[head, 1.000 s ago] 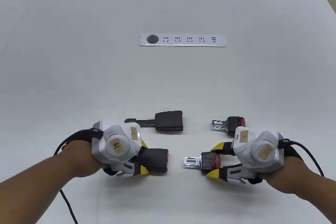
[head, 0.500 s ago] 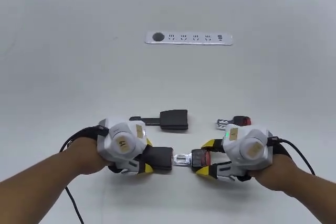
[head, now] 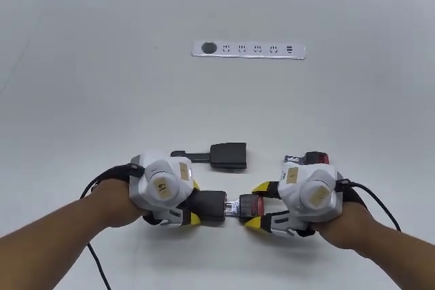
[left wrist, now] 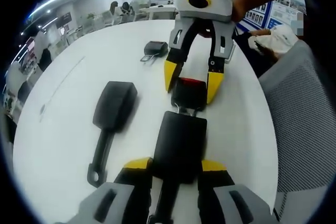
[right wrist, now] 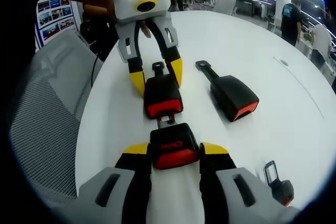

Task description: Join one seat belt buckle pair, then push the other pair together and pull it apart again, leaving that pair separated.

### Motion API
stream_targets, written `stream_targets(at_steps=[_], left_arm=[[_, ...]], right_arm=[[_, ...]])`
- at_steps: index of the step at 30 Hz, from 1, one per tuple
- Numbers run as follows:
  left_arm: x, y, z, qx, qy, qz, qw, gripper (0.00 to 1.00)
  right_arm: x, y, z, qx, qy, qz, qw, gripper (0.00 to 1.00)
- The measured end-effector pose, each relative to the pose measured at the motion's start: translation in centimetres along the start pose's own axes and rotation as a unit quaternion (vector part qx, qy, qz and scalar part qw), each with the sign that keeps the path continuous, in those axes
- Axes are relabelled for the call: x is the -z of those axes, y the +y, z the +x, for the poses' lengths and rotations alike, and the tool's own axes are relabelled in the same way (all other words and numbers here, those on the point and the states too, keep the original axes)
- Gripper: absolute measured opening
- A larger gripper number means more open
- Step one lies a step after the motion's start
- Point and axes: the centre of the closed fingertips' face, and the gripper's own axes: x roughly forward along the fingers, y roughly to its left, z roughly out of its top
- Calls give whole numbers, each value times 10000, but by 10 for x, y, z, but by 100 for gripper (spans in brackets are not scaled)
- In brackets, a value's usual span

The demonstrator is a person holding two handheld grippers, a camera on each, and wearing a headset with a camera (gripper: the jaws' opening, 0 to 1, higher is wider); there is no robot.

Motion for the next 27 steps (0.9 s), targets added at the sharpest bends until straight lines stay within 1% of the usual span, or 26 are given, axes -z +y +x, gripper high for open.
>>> stream_targets(at_steps=[5,6,12,17,26,27], left_arm=[[-2,-1,-1,42,66,50,10000,34],[0,-1,0,52,94,77,9999,34],[0,-1,0,62,175,124,9998,34],[0,-1,0,77,196,145,9997,34],[1,-1,-1,82,190,154,9997,33],[3,-2,0,107,232,143,9996,33]], right_arm=[[-1,3,3,-11,-36,11,10000,34],[-2,3,5,-10,-30,6,10000,34],[-5,6,8,-12,-50,18,10000,34],[-10,10,11,19,-72,23,10000,34],[-14,13,14,87,-108,109,9998,34],[-8,8,12,202,72,91,9997,34]])
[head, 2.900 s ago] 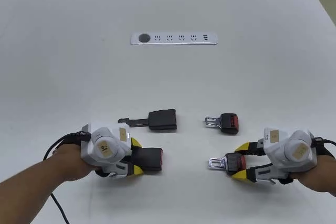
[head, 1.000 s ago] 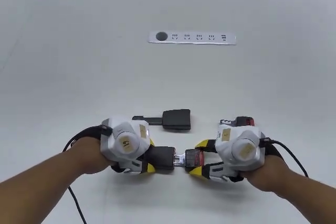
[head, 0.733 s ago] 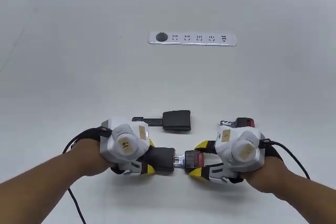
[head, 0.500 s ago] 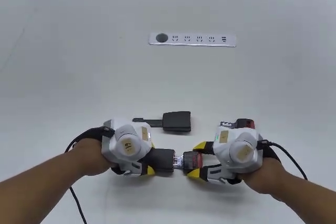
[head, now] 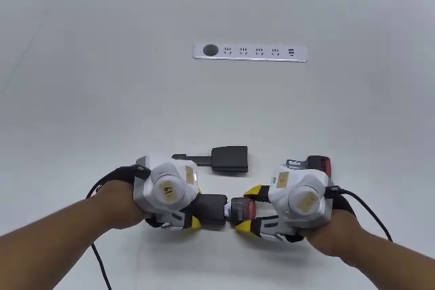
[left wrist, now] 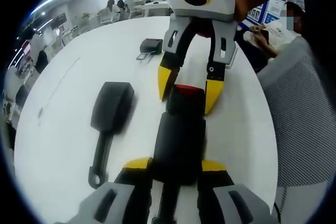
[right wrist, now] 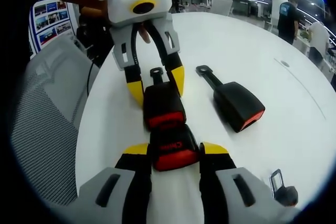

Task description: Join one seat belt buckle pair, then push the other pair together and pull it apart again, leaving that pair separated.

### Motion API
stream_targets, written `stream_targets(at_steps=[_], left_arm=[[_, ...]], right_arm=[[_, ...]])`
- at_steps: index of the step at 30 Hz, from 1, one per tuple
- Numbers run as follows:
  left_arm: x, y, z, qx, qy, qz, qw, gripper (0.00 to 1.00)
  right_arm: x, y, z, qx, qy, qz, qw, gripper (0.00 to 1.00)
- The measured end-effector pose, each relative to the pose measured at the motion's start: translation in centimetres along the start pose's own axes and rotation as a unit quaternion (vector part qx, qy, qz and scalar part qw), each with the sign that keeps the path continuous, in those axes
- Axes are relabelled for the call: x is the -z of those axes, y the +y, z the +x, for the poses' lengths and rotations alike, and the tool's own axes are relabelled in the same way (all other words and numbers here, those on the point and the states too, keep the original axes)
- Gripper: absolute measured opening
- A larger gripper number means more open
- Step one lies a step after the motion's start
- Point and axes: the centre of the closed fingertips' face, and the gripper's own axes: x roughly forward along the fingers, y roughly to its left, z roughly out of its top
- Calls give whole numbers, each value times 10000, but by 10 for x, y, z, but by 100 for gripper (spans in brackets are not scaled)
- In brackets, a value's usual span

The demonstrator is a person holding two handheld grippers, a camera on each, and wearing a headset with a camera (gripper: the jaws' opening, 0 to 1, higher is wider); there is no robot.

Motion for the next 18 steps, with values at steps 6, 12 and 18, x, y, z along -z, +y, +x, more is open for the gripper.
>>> stream_targets(at_steps=[6,12,18], left_arm=[[2,3,3,21,11,36,10000,33],[4,6,6,26,-11,60,10000,33],[4,7,6,72,-72,144,9998,33]], right_arm=[[-6,7,7,-83,-81,37,9999,34],[-8,6,10,-103,-88,12,9999,34],[-11,6,11,-124,-126,-23,9998,34]])
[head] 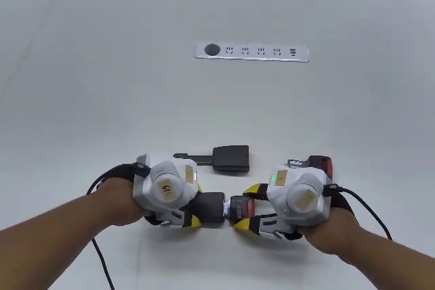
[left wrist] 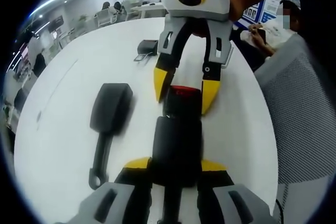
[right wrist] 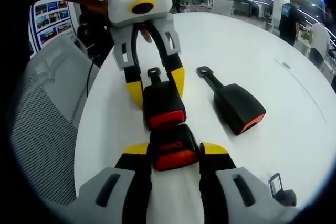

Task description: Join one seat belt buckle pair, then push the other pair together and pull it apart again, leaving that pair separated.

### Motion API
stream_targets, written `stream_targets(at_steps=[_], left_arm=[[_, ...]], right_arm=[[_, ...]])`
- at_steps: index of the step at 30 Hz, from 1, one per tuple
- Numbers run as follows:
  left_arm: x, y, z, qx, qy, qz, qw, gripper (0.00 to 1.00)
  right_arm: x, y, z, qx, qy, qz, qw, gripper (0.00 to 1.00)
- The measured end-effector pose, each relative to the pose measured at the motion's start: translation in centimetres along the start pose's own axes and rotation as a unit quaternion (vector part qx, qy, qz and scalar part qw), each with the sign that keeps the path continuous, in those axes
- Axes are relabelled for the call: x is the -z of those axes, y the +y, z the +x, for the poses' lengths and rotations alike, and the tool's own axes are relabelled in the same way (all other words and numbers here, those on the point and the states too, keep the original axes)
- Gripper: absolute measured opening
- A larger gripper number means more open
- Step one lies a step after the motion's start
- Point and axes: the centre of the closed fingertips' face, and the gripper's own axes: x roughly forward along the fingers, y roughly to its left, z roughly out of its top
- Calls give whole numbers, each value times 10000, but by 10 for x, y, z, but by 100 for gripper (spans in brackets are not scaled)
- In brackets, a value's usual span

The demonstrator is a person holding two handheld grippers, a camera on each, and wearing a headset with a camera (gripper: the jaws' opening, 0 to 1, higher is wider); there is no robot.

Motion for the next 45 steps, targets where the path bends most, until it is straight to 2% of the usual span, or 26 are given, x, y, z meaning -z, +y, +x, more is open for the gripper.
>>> stream_targets(at_steps=[10,14,16,17,23,35,45], left_arm=[[-3,-2,-3,105,-68,262,9996,33],[-2,-2,-3,158,-186,321,9992,33],[-1,-2,-3,166,-236,365,9989,33],[-1,-2,-3,170,-253,360,9989,33],[-3,-4,-4,226,-473,377,9979,33],[-3,-3,-4,274,-769,468,9956,32],[-3,-4,-5,265,-811,590,9946,32]], right_arm=[[-1,-2,-1,-100,-91,-88,9999,33],[-2,-1,-2,-123,-132,-136,9997,33],[-4,0,-3,-68,-215,-385,9990,33],[-3,0,-3,-65,-233,-291,9993,33],[0,-1,-4,-55,-377,-377,9986,32],[-2,2,-12,-72,-613,-372,9974,32],[-3,3,-14,-69,-712,-369,9968,31]])
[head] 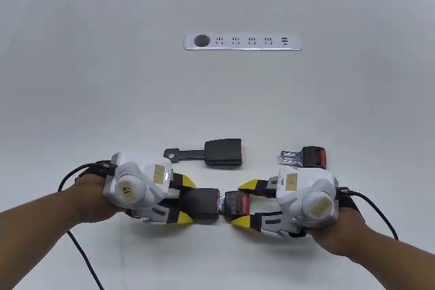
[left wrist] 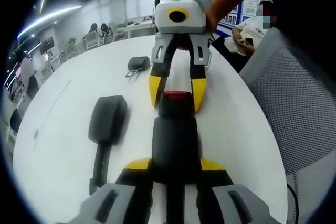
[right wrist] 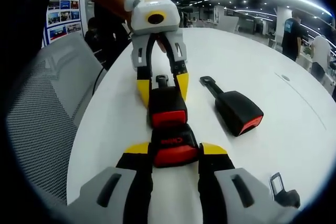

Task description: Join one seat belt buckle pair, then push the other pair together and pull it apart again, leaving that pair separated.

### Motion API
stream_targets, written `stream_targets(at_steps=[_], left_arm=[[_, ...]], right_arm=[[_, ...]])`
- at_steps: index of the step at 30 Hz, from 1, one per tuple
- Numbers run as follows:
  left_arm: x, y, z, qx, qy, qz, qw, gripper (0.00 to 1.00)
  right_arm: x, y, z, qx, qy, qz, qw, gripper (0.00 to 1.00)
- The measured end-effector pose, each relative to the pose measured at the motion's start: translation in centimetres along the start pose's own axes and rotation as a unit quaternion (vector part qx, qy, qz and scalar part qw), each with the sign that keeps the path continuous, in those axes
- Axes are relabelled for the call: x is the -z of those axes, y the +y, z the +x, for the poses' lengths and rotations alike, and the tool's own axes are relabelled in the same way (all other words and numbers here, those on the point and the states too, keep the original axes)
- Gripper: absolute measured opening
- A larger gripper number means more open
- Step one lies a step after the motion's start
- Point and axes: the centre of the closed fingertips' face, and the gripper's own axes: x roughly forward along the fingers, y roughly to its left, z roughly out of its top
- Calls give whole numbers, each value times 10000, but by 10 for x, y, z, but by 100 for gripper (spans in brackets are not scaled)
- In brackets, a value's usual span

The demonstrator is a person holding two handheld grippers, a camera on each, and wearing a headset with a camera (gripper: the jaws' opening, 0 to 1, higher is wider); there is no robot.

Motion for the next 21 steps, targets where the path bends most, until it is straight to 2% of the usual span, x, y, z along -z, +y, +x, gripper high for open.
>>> stream_targets(at_steps=[11,21], left_arm=[[-1,-1,0,56,-61,23,10000,32],[-2,-1,0,71,-19,7,10000,32]], right_arm=[[2,1,-2,15,-136,82,9999,32],[5,-2,-2,33,-161,84,9998,32]])
